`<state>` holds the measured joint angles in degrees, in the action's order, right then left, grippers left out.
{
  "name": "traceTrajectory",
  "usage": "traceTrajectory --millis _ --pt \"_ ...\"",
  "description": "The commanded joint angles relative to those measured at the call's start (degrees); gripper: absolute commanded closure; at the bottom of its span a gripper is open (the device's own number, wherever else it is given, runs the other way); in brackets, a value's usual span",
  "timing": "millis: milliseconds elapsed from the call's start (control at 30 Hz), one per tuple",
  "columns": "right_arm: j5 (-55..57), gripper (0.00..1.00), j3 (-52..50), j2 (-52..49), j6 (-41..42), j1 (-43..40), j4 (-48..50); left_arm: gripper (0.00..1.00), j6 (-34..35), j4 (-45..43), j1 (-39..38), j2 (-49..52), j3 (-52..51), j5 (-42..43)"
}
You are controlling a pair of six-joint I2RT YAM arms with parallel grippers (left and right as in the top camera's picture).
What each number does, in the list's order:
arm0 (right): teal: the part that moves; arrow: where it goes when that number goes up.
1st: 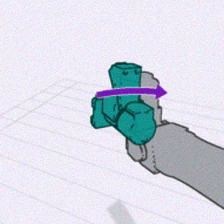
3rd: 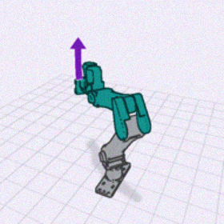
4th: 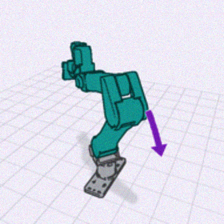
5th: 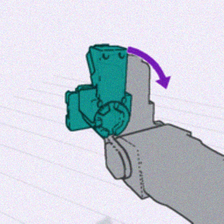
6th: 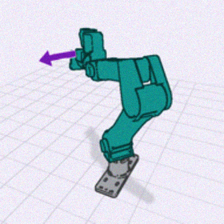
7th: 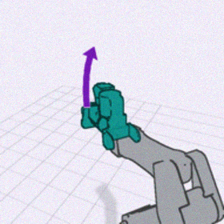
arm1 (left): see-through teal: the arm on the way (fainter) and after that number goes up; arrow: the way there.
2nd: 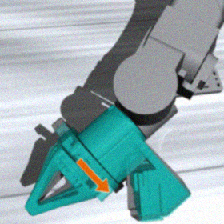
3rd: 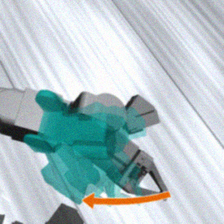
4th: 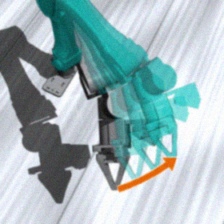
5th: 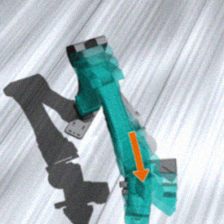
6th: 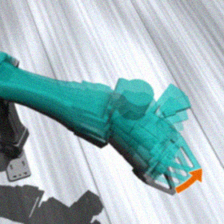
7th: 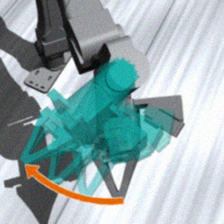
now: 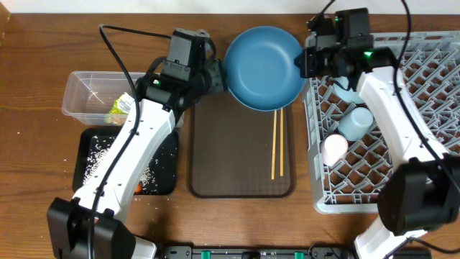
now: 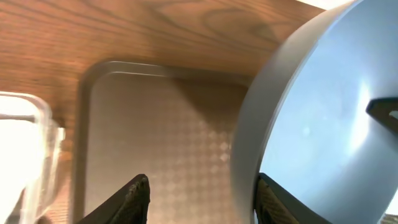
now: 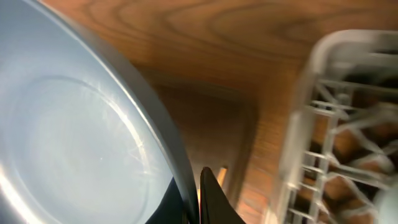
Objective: Sort waste into correct bins and load items into the dishwasher rack
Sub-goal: 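Grasp the blue plate rim with the right gripper and lift it, then carry the blue plate right over the dishwasher rack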
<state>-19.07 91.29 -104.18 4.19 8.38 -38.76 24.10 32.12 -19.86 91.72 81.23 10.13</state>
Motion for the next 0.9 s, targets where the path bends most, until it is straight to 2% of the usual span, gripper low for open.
traceTrajectory --millis 0,200,433,600,733,867 --pt "15.5 0.99 0.4 6.4 -5.0 -5.0 -1.0 0.47 -0.5 0.6 1.3 -1.2 0.3 -3.4" --pt "38.1 0.99 0.4 13.4 -13.1 -8.3 -6.1 0.47 -0.5 0.5 1.3 -1.2 0.3 -3.4" --pt "45.7 0.99 0.4 17.6 -26.6 -12.5 -10.1 0.47 -0.5 0.4 1.3 -1.2 0.3 -6.2" --pt "57.2 0.99 0.4 17.9 -40.7 -14.9 -12.5 0.47 -1.8 0.4 1.3 -1.2 0.3 -7.4" --pt "61.9 0.99 0.4 17.9 -48.9 -16.5 -11.1 0.47 -2.0 0.3 1.3 -1.2 0.3 -8.3" --pt "68.1 0.99 0.4 17.9 -62.1 -18.0 -9.4 0.47 -2.0 0.4 1.3 -1.2 0.3 -8.3"
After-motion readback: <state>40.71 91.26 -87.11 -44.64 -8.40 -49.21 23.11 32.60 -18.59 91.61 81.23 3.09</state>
